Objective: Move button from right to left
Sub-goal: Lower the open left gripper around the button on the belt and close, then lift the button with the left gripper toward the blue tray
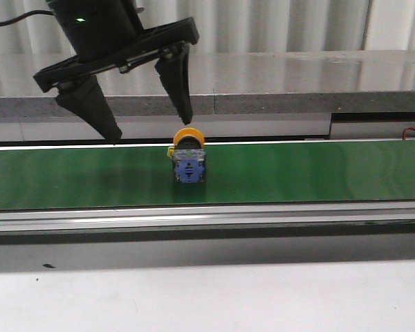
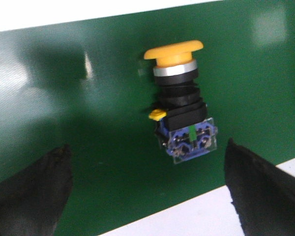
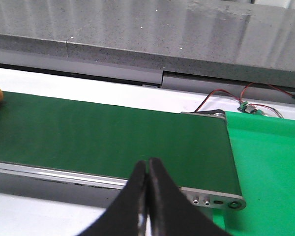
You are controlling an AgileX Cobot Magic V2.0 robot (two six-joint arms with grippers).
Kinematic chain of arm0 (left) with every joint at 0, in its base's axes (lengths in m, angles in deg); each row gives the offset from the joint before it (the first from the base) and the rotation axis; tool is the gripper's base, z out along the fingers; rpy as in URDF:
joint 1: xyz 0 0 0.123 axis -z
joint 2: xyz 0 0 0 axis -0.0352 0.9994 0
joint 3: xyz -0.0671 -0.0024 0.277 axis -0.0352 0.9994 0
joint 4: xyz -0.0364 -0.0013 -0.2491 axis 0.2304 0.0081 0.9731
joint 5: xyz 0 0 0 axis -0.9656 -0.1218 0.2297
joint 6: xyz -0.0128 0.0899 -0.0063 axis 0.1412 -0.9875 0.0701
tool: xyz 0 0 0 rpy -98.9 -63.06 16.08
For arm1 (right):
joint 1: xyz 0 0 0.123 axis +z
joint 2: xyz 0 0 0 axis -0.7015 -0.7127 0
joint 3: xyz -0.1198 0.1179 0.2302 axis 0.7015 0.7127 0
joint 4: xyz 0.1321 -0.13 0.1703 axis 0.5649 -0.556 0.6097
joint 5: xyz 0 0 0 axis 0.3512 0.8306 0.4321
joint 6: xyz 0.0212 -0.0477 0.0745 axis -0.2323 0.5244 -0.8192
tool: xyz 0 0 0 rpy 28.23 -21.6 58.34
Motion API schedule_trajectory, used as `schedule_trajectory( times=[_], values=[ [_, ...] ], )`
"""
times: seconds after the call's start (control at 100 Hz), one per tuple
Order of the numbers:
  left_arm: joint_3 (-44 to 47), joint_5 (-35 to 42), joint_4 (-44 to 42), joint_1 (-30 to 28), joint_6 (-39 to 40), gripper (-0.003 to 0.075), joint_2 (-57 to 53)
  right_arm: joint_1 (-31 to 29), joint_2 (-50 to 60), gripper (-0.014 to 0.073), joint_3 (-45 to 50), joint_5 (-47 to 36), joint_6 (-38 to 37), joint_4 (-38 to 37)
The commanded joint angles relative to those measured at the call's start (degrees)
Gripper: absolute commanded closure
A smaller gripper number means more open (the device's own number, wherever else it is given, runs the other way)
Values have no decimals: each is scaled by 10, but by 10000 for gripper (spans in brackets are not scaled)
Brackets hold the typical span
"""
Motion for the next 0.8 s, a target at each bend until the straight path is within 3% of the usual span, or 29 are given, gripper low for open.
schedule_trajectory(
  times=[0.0,0.19,0.39,0.5,0.65,0.72,0.79],
  values=[
    [-49,-20,-2,15,20,125,-5,1,-6,661,-16,-50,5,-1],
    [-79,-36,-7,29,31,125,30,1,-6,661,-16,-50,5,-1],
    [-79,-42,-68,28,75,147,53,1,-6,661,-16,-50,5,-1],
    [-79,-43,-74,28,84,276,60,1,-6,661,-16,-50,5,-1],
    [-80,-48,-85,28,85,584,60,1,-6,661,-16,-50,5,-1],
    [-91,-58,-97,28,89,636,60,1,-6,661,-16,-50,5,-1],
    [-105,-72,-106,28,94,640,59,1,-6,661,-16,-50,5,-1]
  ],
)
